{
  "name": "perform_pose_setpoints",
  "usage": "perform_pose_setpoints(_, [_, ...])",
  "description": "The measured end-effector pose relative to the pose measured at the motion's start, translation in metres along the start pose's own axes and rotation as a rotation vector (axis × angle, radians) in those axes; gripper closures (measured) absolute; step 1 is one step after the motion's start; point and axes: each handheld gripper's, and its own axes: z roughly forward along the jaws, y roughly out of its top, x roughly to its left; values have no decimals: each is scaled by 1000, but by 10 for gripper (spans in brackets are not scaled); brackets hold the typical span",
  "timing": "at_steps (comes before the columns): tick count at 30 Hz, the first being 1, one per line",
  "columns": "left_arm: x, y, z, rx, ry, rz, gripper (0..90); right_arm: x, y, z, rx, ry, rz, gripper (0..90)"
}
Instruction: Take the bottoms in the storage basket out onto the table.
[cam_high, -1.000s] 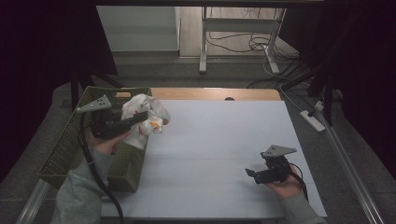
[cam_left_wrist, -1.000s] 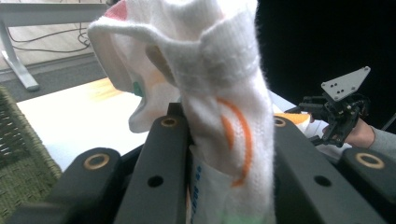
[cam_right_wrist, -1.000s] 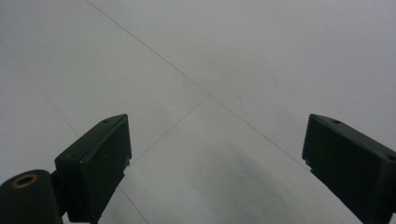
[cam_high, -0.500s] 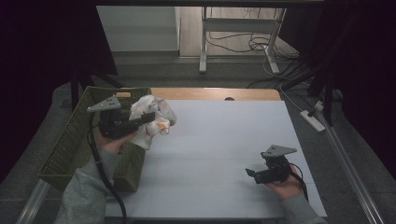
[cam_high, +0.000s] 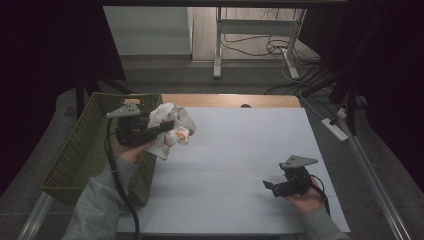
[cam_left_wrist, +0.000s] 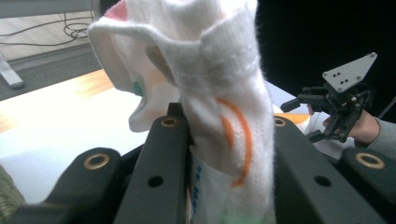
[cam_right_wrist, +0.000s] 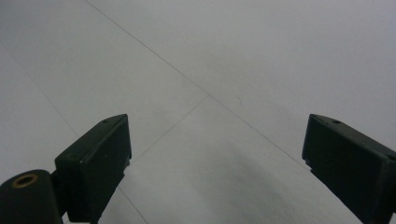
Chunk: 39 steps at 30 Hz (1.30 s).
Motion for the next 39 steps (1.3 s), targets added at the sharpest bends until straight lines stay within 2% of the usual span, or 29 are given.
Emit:
perform_pose_setpoints(17, [-4, 1, 28, 38, -13, 9, 790, 0, 0, -1, 1, 0, -4, 83])
perform_pose_setpoints(28, [-12, 2, 49, 77, -14, 40, 789, 0, 0, -1, 0, 0, -3, 83])
perform_pose_setpoints(39, [-13, 2, 69, 102, -35, 36, 789, 0, 0, -1, 0, -1, -4, 83])
